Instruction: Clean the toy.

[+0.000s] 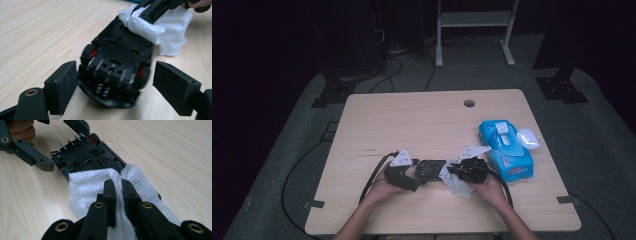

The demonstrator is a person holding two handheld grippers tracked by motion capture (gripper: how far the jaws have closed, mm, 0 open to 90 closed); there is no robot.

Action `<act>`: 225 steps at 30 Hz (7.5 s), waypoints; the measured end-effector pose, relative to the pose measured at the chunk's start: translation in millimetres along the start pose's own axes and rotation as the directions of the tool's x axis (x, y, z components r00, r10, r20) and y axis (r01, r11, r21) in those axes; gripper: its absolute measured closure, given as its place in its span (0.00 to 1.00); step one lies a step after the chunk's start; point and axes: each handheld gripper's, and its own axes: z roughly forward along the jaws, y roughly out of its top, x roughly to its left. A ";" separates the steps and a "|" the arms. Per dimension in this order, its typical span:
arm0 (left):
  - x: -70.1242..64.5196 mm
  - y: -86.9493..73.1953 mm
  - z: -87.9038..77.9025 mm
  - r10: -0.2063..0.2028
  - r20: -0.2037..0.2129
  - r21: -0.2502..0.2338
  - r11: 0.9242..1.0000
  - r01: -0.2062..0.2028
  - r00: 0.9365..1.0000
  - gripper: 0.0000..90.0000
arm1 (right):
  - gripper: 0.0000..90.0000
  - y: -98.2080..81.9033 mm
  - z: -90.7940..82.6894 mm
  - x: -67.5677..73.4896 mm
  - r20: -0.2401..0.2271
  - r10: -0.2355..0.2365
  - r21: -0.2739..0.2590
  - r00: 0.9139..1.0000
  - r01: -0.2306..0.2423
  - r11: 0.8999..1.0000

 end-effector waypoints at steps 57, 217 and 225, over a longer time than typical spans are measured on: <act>-4.0 -0.9 7.6 0.058 0.021 0.114 0.992 -0.060 0.998 0.22 | 0.91 7.7 11.1 11.6 -0.045 -0.059 -0.030 0.997 0.058 0.998; -26.6 -1.2 0.5 0.179 0.026 0.097 0.979 -0.181 0.983 0.28 | 0.92 30.7 33.6 35.6 0.004 0.009 -0.085 1.000 -0.009 0.996; -26.3 -2.2 1.7 0.176 0.026 0.105 0.979 -0.178 0.984 0.28 | 0.92 31.5 38.8 37.4 -0.020 0.025 -0.093 0.999 -0.027 0.995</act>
